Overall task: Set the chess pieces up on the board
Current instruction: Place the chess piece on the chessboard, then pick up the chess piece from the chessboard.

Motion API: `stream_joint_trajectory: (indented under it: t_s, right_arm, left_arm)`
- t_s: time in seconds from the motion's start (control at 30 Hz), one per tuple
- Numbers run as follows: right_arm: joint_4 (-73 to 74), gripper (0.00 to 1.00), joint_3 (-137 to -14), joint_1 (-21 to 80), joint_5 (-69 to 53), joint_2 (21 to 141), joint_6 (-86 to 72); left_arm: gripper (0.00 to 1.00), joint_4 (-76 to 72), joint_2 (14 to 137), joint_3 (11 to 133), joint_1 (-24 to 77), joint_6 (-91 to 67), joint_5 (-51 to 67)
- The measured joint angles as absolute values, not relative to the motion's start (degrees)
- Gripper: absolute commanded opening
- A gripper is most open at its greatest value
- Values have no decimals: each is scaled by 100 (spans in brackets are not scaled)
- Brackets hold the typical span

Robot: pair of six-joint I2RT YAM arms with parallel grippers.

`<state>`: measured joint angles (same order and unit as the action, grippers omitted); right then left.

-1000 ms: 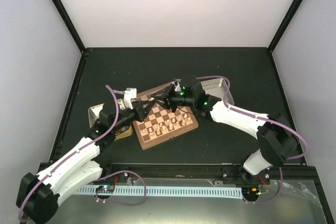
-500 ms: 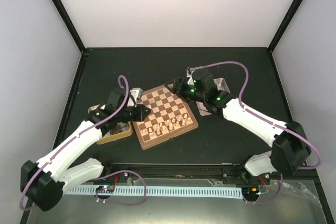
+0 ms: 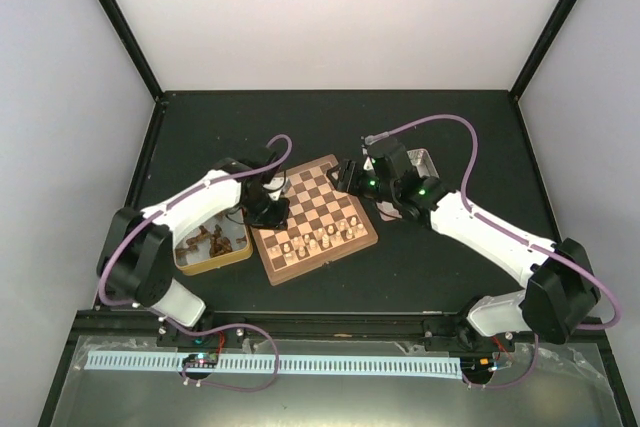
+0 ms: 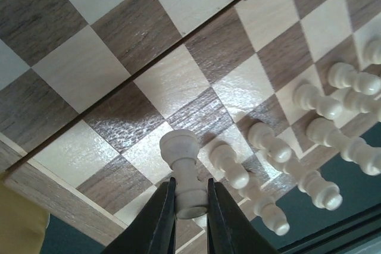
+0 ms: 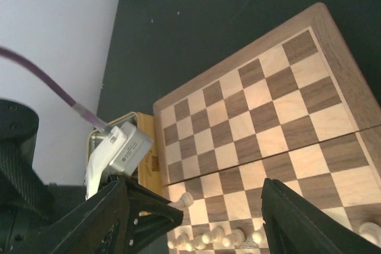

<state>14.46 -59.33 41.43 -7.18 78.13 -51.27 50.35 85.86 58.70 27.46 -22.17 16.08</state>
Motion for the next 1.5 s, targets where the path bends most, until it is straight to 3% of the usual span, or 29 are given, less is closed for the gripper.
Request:
stream_joint_trajectory:
  t_s: [0.1,0.4,0.5,0.8,1.2,1.4,1.5]
  right_arm:
    - [1466,62,-5774,4143,-670,7780,-5072]
    - [1525,62,-5575,4143,-615,7601,-4969]
    - [1525,62,-5572,4143,-615,7594,-4943]
    - [1542,62,-5553,4143,-615,7596,-4912]
    - [1549,62,-5494,4143,-615,7594,-4910]
    - [1549,62,-5483,4143,-615,7596,-4908]
    - [1549,62,-5483,4143,-613,7594,-4908]
  left_arm:
    - [7,5271,8978,6128,2698,-2088,1614]
    - [35,5570,9428,6333,2556,-1929,1542]
    - [37,5564,9439,6418,2545,-1935,1476]
    - [23,5542,9439,6438,2545,-1981,1367]
    - [25,5441,9529,6431,2545,-2001,1369]
    - [7,5415,9537,6394,2545,-2008,1369]
    - [4,5415,9533,6394,2545,-2008,1358]
